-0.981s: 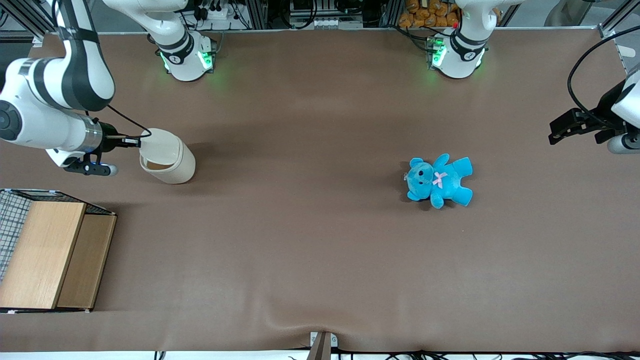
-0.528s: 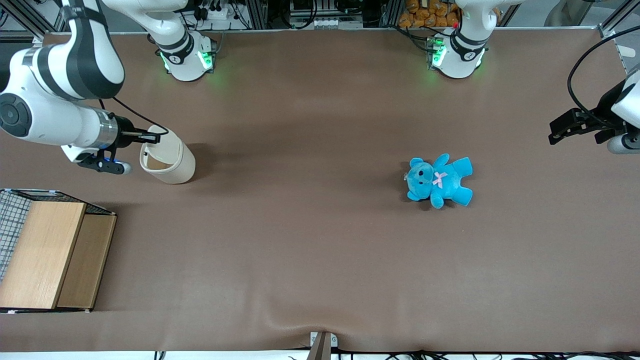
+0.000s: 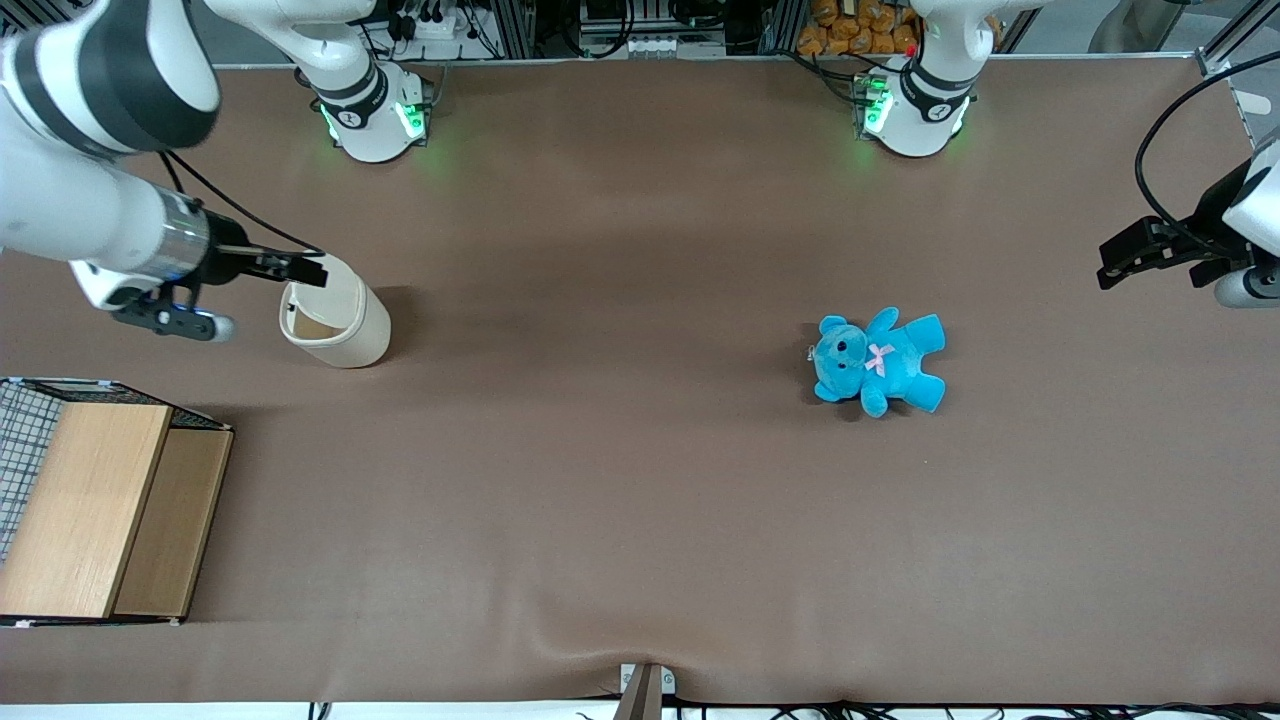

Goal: Open trash can with right arm
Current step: 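Withdraw the right gripper away from the opened trash can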

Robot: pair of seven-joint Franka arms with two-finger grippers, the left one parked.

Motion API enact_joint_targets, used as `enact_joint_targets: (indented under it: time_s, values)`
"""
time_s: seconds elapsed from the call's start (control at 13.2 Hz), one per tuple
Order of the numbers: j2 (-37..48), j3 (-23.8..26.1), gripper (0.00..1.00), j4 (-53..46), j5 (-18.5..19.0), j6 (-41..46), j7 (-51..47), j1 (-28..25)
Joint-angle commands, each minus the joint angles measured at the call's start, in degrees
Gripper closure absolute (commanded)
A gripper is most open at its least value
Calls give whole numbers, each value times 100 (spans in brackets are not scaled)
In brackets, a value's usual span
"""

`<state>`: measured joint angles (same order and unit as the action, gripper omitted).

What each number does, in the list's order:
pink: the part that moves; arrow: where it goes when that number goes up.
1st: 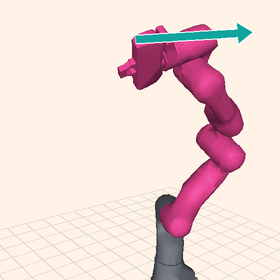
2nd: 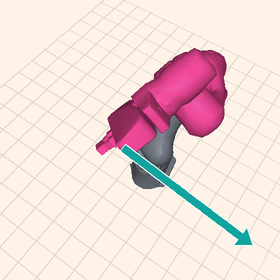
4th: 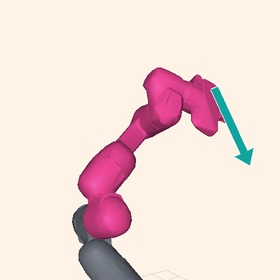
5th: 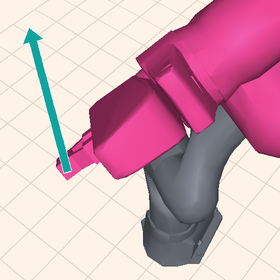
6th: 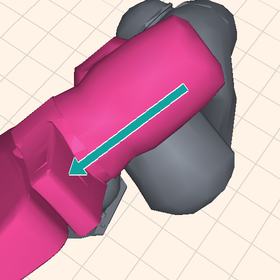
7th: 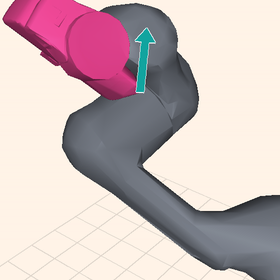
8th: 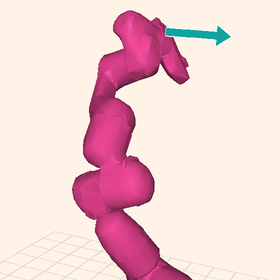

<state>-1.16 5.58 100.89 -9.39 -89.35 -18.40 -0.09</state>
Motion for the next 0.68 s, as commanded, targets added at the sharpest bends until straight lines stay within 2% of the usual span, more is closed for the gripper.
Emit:
enact_joint_targets:
  time_s: [0.0,0.23,0.38,0.6]
  values:
    - [-130,14,0,-796,7,365,91,149]
    - [-103,-74,0,-1525,95,742,169,246]
    - [-25,-328,0,-1651,349,779,790,202]
    - [11,-890,0,-1660,350,770,1793,185]
